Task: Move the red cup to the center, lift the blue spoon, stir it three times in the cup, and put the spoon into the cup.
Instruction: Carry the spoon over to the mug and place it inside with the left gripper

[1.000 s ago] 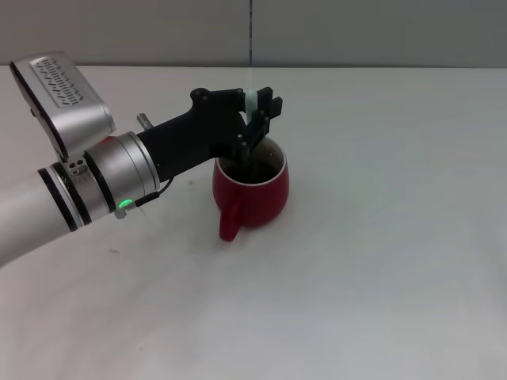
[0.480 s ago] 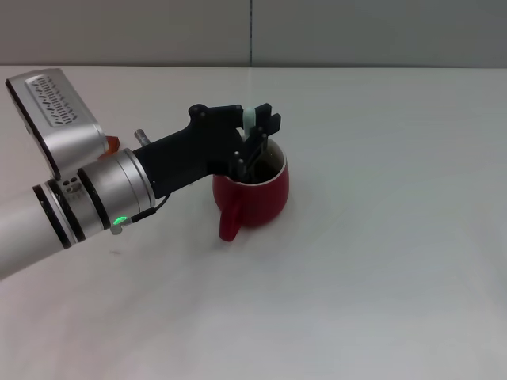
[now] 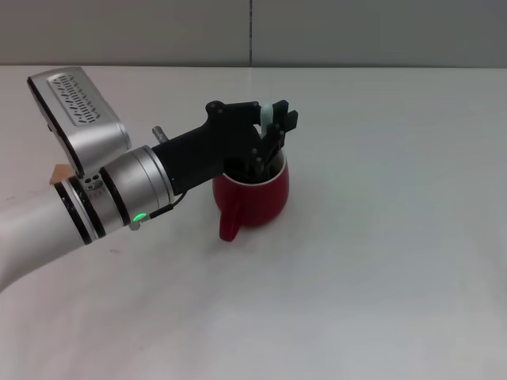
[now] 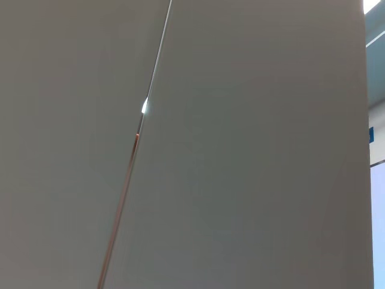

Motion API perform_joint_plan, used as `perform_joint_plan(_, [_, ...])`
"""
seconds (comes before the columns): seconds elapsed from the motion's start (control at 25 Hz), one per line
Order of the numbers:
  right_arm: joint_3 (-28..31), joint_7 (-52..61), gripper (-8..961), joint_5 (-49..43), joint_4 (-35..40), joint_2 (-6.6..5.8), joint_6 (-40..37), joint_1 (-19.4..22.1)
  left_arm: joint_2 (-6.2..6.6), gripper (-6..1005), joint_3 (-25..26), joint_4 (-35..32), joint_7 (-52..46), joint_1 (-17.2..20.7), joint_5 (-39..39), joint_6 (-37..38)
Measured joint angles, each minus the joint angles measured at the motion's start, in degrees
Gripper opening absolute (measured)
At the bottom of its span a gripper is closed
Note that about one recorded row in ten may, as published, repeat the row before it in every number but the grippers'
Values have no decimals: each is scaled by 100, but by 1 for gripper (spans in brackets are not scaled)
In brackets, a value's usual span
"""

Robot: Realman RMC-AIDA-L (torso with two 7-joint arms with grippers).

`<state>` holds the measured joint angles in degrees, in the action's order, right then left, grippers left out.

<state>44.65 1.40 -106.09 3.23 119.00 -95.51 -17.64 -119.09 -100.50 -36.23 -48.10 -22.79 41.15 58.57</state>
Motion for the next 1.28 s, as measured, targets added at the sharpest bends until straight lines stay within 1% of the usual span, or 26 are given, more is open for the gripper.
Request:
perform_joint_plan(0.16, [0, 0, 679, 0, -6, 0, -47, 29, 1, 142, -50, 197, 281, -116, -355, -91])
perform_joint_plan(0.36, [0, 0, 680, 0, -7, 4, -86, 35, 1, 142, -155, 277, 518, -154, -672, -279])
perform_joint_plan(0.56, [-2, 0, 680, 0, -17, 7, -108, 42, 12, 142, -151, 281, 594, -114, -768, -393])
perform_joint_plan(0.72, [-9, 0, 680, 0, -17, 9, -108, 41, 60, 142, -125, 218, 596, 44, -776, -370])
perform_joint_plan(0.88, [-9, 0, 680, 0, -16, 9, -109, 41, 81, 142, -123, 107, 567, 168, -764, -353])
perform_joint_plan(1.12, [-9, 0, 679, -3, -19, 9, -109, 41, 111, 142, -149, -329, 410, 553, -729, -297])
perform_joint_plan(1.28, [-13, 0, 679, -7, -26, 9, -109, 41, 110, 141, -244, -389, 330, 608, -719, -257])
